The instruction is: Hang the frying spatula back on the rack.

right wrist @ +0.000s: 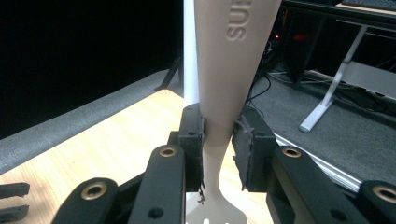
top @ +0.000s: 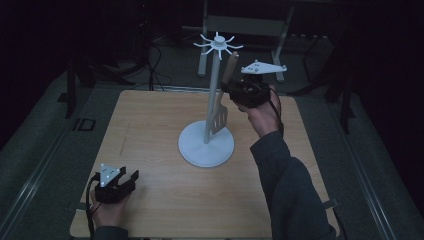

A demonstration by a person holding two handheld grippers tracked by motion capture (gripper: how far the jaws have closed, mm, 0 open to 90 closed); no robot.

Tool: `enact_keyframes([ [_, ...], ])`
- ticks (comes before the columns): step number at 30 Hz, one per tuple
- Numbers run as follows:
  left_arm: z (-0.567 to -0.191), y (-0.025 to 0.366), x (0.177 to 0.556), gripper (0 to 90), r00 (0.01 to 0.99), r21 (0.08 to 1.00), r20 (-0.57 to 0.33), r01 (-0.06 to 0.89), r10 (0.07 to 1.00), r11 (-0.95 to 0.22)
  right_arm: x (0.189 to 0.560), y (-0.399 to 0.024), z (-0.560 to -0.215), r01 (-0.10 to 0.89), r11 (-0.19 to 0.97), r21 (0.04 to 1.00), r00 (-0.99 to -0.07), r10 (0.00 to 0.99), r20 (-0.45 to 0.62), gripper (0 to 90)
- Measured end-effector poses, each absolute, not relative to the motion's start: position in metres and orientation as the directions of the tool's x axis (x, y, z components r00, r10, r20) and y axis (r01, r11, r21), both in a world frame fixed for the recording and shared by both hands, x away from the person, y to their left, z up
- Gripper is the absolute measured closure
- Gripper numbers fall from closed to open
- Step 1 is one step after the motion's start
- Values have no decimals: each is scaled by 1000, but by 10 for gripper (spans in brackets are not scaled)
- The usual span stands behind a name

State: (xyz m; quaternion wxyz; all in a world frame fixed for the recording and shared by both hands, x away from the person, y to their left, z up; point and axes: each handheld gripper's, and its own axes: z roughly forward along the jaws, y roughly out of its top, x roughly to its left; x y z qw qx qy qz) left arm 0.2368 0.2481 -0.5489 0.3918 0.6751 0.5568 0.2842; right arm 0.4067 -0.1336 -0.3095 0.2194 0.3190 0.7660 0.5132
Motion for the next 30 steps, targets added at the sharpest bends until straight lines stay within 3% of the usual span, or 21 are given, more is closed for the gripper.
enact_keyframes([
  [21,-549,248,236,491,219,845,-52,530,974,-74,408,-133,-313,263,257,930,-692,722,-4,729],
  [27,-549,247,237,491,222,844,-50,530,974,-77,408,-135,-315,255,256,932,-688,726,-11,670],
  [30,-549,247,237,491,223,844,-50,530,974,-78,408,-137,-317,250,254,934,-685,728,-15,600],
])
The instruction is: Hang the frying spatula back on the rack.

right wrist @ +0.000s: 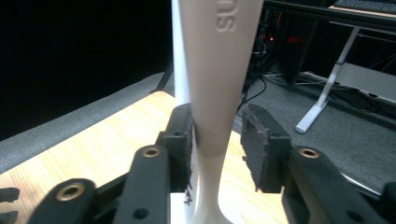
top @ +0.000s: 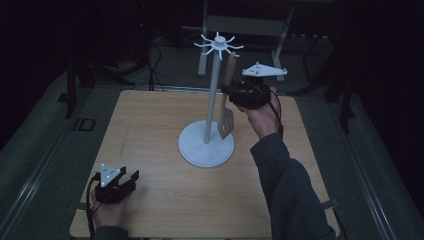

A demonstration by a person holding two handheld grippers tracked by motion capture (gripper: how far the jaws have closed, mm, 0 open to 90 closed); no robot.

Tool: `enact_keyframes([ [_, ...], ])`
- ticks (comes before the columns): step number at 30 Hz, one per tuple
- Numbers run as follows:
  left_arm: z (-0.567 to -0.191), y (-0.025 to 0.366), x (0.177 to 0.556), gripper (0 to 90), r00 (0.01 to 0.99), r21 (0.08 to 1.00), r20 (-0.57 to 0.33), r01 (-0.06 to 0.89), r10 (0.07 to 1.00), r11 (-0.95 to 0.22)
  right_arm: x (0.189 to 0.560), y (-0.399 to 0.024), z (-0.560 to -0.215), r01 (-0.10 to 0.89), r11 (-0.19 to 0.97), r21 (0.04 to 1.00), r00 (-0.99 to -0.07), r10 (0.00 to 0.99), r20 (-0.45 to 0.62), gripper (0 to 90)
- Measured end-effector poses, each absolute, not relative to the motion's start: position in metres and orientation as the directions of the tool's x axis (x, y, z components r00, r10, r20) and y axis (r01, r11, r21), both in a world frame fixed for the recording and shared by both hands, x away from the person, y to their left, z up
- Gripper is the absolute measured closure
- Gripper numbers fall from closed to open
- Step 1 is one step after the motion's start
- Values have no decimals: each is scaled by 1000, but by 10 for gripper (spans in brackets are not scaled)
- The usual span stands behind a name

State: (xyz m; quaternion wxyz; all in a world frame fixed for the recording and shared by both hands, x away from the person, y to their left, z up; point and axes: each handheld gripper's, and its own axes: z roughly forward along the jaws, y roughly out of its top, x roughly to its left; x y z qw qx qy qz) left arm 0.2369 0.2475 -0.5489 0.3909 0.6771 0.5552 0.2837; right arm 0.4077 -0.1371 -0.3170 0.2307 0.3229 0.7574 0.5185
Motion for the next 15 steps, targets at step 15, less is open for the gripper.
enact_keyframes([
  [15,-550,246,238,489,223,843,-50,532,974,-79,402,-149,-324,271,265,925,-666,746,-19,266],
])
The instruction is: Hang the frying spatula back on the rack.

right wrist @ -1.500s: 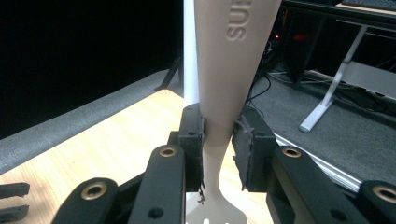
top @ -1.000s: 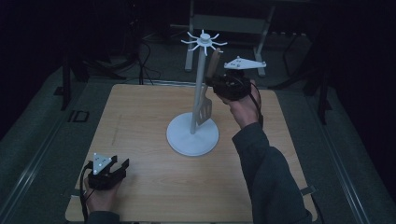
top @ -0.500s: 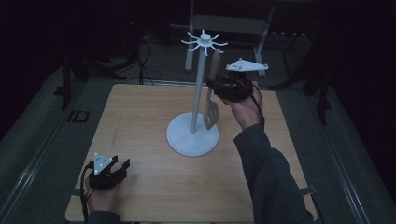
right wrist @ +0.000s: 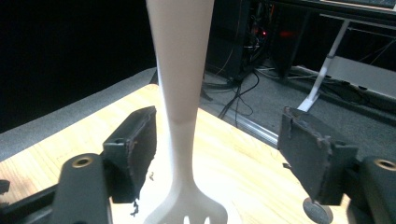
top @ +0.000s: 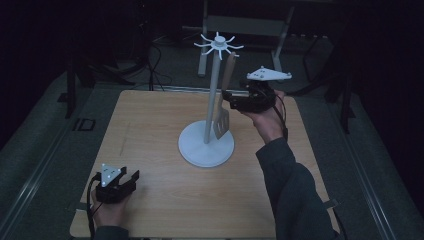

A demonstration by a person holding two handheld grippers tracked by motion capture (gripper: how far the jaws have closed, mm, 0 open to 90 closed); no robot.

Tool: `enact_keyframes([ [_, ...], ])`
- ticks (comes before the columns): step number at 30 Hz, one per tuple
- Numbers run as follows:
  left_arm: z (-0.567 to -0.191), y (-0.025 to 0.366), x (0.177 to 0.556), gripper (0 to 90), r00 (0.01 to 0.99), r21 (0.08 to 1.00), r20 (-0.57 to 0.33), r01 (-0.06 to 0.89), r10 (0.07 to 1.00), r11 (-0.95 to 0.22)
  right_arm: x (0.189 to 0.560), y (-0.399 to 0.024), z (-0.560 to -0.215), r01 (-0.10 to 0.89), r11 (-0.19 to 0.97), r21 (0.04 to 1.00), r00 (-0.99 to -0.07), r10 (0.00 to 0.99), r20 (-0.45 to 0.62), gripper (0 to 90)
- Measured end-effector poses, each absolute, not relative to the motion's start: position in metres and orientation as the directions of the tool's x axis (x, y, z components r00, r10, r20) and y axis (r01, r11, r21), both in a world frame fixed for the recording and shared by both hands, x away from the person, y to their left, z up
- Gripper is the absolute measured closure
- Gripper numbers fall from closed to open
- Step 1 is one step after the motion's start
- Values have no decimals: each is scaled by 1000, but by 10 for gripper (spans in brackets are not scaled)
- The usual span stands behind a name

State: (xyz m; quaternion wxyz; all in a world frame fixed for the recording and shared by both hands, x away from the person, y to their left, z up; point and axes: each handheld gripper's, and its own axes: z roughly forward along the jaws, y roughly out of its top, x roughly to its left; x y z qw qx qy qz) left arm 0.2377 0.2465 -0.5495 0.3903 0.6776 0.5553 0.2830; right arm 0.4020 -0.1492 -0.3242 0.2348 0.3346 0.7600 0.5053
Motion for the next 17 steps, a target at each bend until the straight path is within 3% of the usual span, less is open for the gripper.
enact_keyframes([
  [7,-550,246,238,488,223,840,-44,536,974,-85,396,-157,-334,288,278,916,-665,746,-17,213],
  [17,-553,246,240,483,210,820,-43,566,977,-86,386,-175,-356,306,275,911,-664,748,-3,211],
])
